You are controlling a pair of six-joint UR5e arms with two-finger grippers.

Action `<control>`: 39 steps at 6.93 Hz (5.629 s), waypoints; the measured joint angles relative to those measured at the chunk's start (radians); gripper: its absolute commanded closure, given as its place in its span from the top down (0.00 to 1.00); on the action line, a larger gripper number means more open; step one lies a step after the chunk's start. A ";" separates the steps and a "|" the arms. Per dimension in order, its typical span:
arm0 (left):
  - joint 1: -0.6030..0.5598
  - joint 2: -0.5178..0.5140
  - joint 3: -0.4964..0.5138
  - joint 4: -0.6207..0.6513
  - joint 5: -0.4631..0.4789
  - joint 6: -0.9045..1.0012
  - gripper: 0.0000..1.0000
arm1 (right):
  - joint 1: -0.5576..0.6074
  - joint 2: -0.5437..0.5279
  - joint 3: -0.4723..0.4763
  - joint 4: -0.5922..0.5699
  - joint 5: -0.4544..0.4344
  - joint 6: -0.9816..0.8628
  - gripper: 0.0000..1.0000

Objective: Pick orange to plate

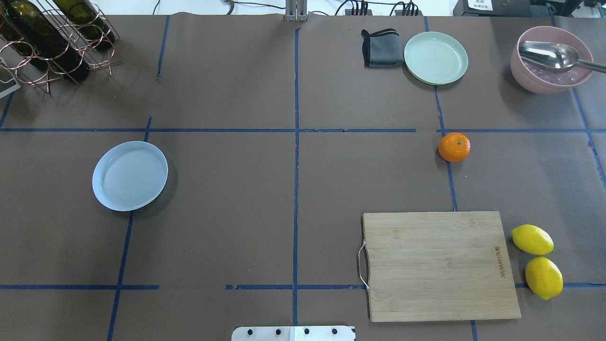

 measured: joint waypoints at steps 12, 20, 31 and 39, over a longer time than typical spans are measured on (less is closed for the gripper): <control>0.338 -0.137 0.008 -0.361 0.021 -0.666 1.00 | -0.154 0.092 0.079 0.056 0.017 0.097 1.00; 0.761 -0.078 0.208 -0.954 0.321 -1.256 0.55 | -0.186 0.090 0.067 0.094 0.016 0.129 1.00; 0.796 -0.487 0.246 -0.761 0.312 -1.428 0.00 | -0.186 0.089 0.064 0.095 0.016 0.129 1.00; 0.996 -0.746 0.459 -0.728 0.505 -1.496 1.00 | -0.186 0.090 0.065 0.095 0.016 0.130 1.00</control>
